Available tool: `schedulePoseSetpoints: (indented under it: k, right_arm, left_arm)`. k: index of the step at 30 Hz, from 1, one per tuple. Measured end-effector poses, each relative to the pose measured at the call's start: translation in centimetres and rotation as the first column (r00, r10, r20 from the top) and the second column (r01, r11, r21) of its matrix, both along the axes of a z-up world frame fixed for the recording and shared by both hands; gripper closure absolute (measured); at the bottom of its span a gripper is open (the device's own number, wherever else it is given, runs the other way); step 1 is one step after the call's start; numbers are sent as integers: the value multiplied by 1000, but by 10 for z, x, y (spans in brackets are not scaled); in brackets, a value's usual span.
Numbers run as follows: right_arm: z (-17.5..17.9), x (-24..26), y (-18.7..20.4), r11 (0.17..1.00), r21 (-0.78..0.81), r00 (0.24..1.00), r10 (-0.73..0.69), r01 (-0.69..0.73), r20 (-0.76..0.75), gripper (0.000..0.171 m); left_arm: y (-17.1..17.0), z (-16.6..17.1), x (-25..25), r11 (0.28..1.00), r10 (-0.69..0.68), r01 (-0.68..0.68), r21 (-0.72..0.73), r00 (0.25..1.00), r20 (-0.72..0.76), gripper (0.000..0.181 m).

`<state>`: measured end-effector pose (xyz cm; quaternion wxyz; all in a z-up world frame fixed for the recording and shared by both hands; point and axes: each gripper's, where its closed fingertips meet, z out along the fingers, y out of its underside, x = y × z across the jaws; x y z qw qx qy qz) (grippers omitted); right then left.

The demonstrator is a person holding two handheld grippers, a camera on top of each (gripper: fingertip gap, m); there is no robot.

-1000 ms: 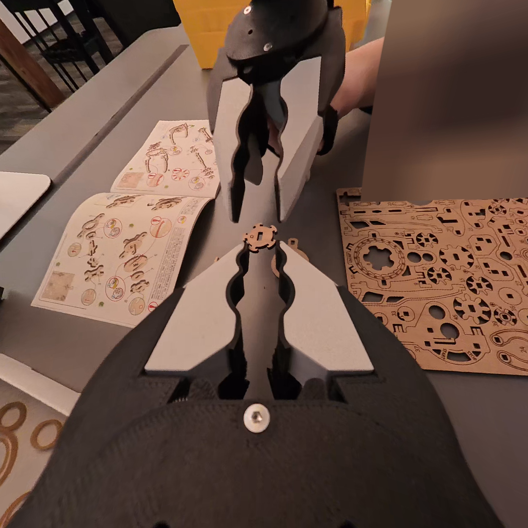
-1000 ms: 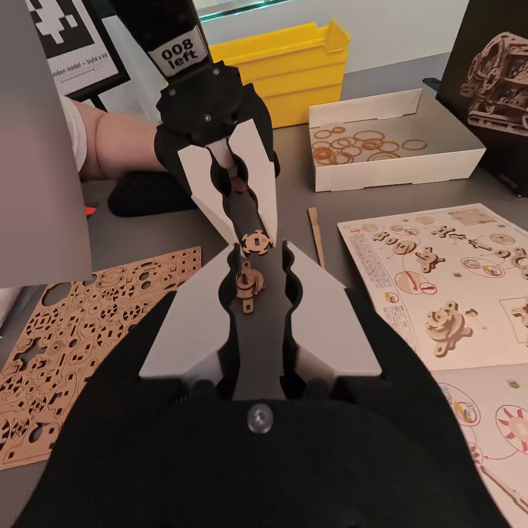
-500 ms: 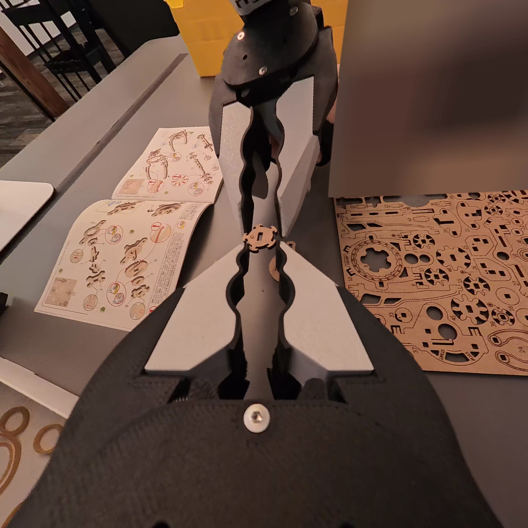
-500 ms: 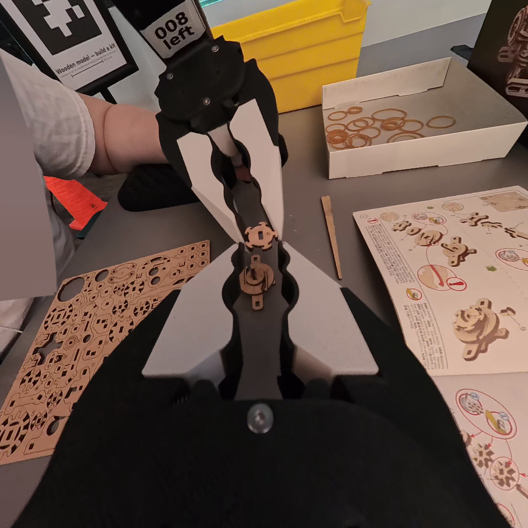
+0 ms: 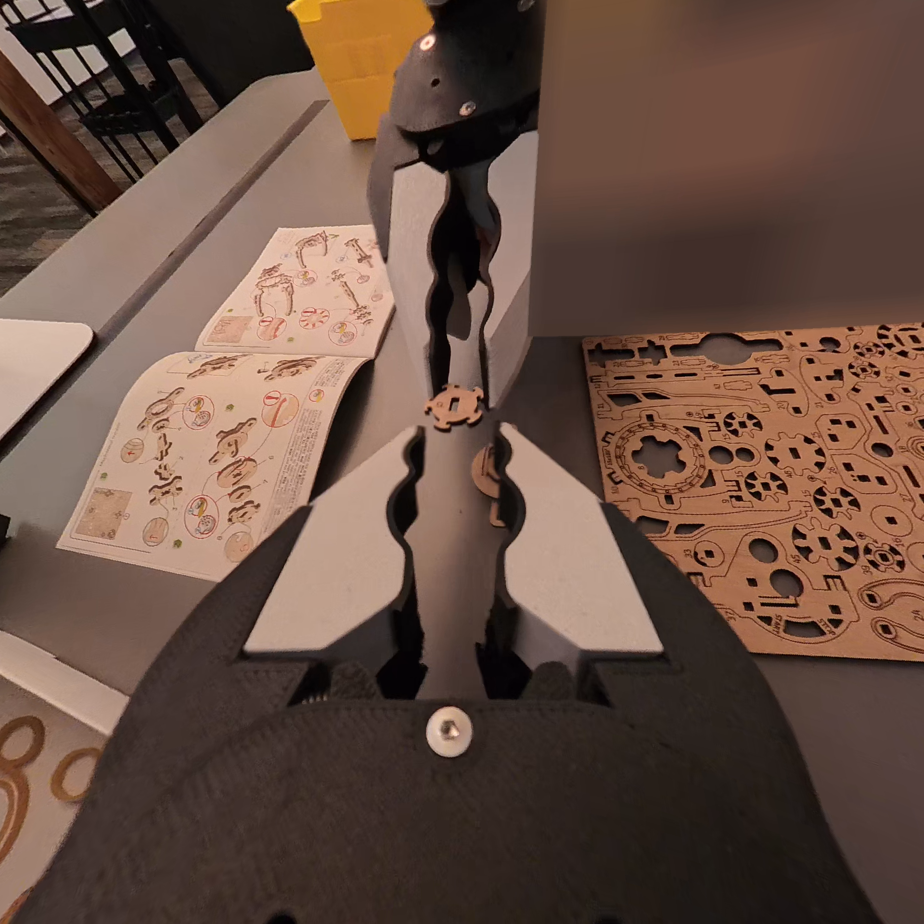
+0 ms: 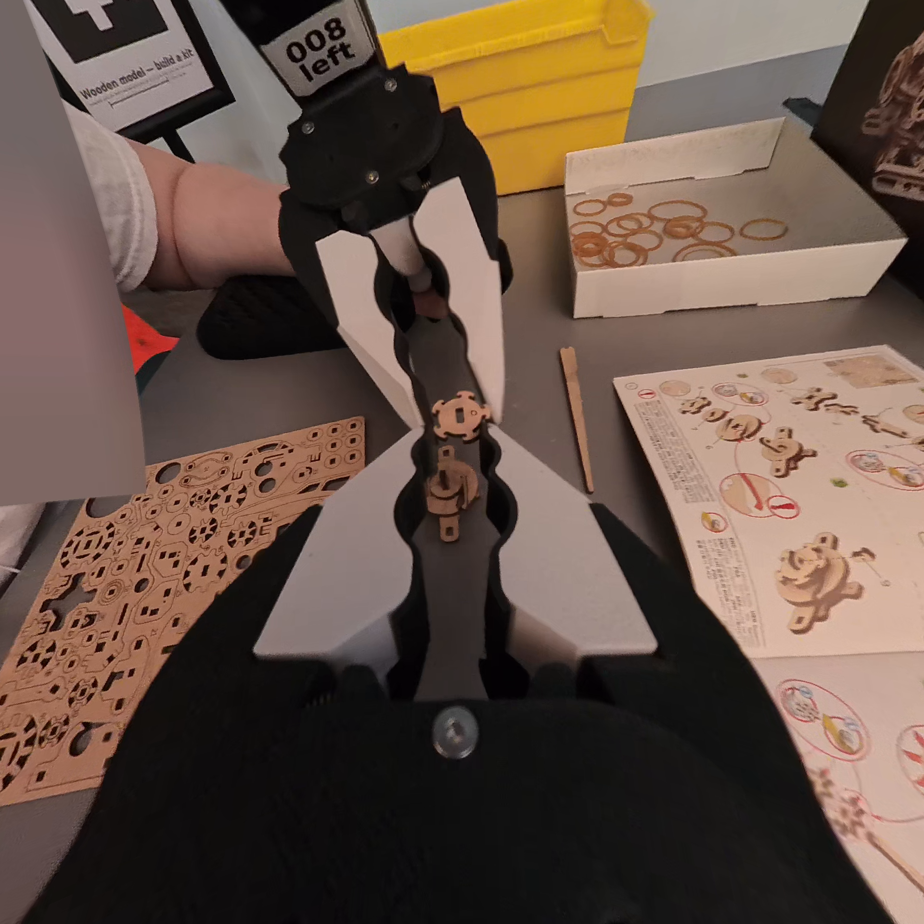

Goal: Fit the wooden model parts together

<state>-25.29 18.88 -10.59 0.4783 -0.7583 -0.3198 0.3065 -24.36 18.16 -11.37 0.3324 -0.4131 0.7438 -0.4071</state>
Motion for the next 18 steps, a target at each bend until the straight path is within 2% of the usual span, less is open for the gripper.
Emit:
schedulePoseSetpoints:
  k: [3, 8, 11, 16, 18]
  right_arm:
    - [6, 12, 5, 998, 41, 999, -41, 41, 11, 154]
    - [25, 46, 14, 976, 165, 989, -148, 144, 14, 154]
    - [37, 63, 19, 950, 224, 975, -219, 218, -23, 154]
    - [43, 73, 22, 932, 242, 962, -263, 271, -69, 154]
    - [44, 75, 23, 929, 241, 959, -271, 283, -82, 154]
  left_arm:
    - [13, 2, 6, 999, 51, -51, 10, 998, 46, 133]
    - [47, 10, 12, 971, 173, -195, 140, 972, 158, 144]
    - [68, 0, 12, 940, 263, -285, 187, 956, 133, 161]
    - [58, -19, 10, 965, 237, -236, 115, 971, -3, 162]
    - [55, -24, 9, 968, 221, -215, 130, 975, -30, 159]
